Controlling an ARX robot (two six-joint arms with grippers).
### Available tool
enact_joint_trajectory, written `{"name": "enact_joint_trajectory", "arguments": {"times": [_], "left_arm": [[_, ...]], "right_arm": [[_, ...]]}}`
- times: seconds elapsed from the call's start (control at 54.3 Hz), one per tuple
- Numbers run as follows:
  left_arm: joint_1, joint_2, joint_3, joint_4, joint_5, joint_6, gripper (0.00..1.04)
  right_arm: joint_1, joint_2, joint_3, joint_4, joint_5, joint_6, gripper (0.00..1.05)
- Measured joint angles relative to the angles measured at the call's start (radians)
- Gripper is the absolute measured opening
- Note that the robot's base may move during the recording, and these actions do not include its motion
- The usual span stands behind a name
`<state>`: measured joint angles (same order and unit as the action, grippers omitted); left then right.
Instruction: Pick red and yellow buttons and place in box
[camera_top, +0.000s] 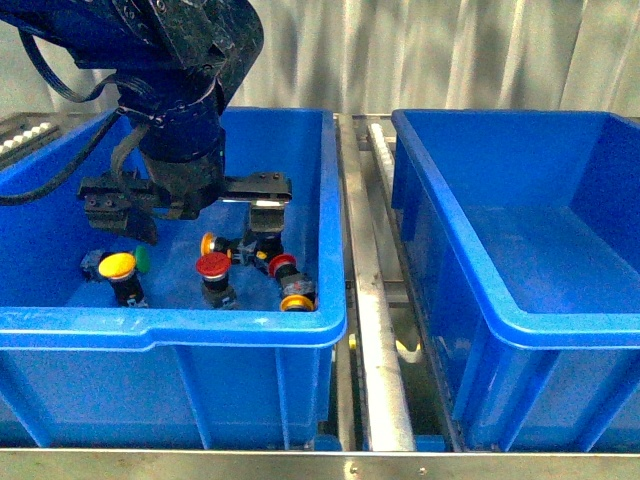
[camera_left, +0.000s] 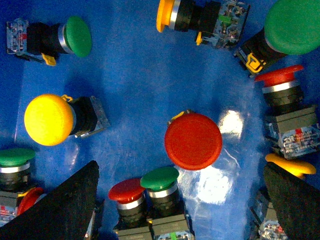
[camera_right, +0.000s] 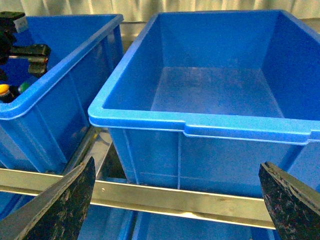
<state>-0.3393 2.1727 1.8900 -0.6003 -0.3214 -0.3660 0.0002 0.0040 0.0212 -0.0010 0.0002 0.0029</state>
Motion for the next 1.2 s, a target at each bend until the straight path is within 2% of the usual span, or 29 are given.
{"name": "enact_joint_trajectory", "arguments": {"times": [1.197], "left_arm": [[-0.014, 0.184, 0.143, -0.003, -0.027, -0.008, 0.97]], "right_arm": [[0.000, 0.000, 0.000, 0.000, 0.000, 0.000, 0.98]]}}
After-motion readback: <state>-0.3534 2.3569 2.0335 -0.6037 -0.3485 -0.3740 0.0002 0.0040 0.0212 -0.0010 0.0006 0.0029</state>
